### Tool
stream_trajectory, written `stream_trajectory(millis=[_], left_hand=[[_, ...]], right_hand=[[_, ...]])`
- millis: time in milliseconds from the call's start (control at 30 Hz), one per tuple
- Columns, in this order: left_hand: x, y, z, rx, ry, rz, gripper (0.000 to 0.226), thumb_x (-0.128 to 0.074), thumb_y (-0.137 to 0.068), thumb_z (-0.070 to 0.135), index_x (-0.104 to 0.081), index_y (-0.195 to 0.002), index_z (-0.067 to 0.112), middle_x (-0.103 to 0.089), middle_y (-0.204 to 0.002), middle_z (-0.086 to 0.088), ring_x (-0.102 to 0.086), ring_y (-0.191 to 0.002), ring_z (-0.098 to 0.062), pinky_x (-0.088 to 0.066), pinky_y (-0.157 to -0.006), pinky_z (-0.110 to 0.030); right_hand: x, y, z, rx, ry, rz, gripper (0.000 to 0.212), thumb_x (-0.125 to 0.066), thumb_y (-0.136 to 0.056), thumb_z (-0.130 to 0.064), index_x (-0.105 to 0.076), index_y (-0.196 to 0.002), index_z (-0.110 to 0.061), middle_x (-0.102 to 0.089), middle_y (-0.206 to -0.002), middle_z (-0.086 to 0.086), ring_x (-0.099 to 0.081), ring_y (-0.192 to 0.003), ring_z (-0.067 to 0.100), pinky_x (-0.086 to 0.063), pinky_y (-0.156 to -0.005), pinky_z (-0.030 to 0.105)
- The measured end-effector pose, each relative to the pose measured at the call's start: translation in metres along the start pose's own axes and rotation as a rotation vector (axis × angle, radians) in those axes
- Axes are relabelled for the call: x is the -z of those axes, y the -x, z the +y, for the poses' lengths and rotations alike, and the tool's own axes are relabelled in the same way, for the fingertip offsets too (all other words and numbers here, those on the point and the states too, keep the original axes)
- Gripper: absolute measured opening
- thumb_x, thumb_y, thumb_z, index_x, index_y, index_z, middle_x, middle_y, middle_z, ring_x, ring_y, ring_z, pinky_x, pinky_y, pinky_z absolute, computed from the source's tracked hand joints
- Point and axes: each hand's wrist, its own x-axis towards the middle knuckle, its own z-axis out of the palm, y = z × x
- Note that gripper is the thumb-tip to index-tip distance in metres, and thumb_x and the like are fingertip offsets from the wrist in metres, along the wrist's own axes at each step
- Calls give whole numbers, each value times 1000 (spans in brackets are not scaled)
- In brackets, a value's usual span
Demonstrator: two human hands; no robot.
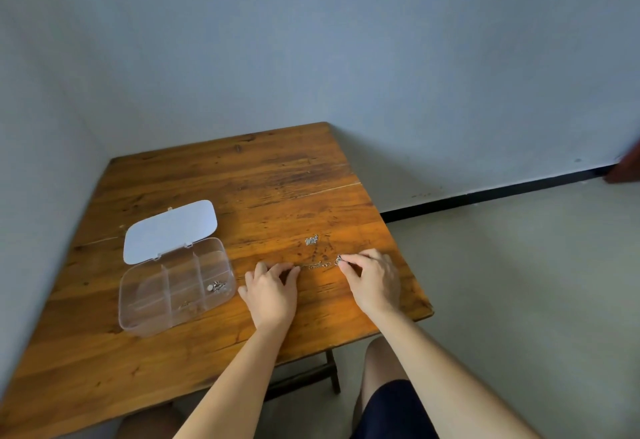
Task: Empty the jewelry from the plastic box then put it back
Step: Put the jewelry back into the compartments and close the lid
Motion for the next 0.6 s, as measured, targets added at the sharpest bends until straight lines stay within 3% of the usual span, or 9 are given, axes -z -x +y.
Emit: stream_trajectory(millis=[167, 300, 467, 600], left_hand=[[2, 0, 0, -21, -19, -71, 29, -56, -94, 48, -72, -111, 30, -64, -116, 2, -49, -113, -24, -32, -95, -42], [11, -1, -6, -31, 57, -148, 20, -60, -94, 41, -71, -106, 29, -64, -113, 3, -50, -113, -22, -33, -96, -40], [48, -1, -18, 59, 530, -237, 6, -65, -93, 26, -66, -93, 20, -72, -95, 3, -66, -94, -14, -55, -93, -40], [85, -7, -18, 111, 698, -133, 6, -65, -93, 18, -64, -95, 13, -75, -90, -1, -73, -89, -18, -60, -76, -27]], right_hand=[[-4, 0, 3, 90, -4, 4, 19, -65, -93, -37, -75, -104, -26, -69, -104, -3, -59, -95, 22, -45, -79, 34], [-2, -4, -3, 105, 30, -139, 25, -58, -98, -33, -72, -111, -18, -66, -107, 4, -58, -102, 23, -50, -87, 34], [11, -8, -5, 29, -166, -245, 21, -58, -98, -30, -71, -109, -17, -65, -106, -3, -57, -103, 16, -44, -84, 24], [21, -14, -31, 8, -306, -234, 23, -57, -99, -31, -70, -111, -18, -68, -108, -4, -59, -100, 12, -43, -82, 23]])
